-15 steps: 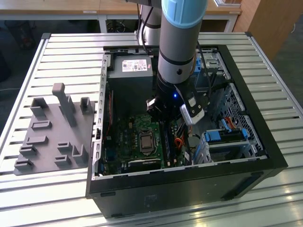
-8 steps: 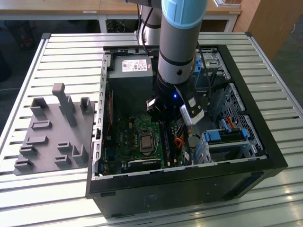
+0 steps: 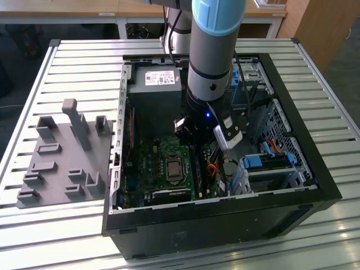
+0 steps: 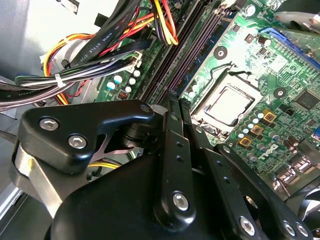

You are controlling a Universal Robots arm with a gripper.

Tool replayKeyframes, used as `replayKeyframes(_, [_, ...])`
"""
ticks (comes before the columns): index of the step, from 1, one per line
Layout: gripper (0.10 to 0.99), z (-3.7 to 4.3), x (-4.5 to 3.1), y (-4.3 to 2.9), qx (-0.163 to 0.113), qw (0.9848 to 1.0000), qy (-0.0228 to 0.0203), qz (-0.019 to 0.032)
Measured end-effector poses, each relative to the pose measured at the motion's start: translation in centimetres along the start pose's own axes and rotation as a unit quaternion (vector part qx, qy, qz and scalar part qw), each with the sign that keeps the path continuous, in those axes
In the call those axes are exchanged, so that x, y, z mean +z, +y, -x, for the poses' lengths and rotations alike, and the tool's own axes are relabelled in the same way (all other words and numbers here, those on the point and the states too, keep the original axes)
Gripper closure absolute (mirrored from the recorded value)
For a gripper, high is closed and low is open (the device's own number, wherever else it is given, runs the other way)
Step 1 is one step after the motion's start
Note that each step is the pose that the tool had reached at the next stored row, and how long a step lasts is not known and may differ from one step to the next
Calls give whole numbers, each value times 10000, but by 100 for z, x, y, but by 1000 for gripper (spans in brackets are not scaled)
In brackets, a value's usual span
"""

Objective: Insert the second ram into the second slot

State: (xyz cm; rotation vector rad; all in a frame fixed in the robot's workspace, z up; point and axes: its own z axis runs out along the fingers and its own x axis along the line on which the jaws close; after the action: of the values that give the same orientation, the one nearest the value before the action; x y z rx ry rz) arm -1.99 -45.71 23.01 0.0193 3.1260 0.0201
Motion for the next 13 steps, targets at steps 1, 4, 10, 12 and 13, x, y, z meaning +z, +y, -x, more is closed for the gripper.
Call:
replayKeyframes(1, [957, 0, 1, 0, 0, 10000, 0, 1])
replayKeyframes(4, [957, 0, 1, 0, 0, 10000, 0, 1])
replayKeyframes(10, [957, 9, 18, 0, -23, 10000, 0, 2])
replayKeyframes(12, [957, 9, 26, 0, -23, 10000, 0, 1])
replayKeyframes(13, [957, 9, 29, 0, -23, 10000, 0, 1])
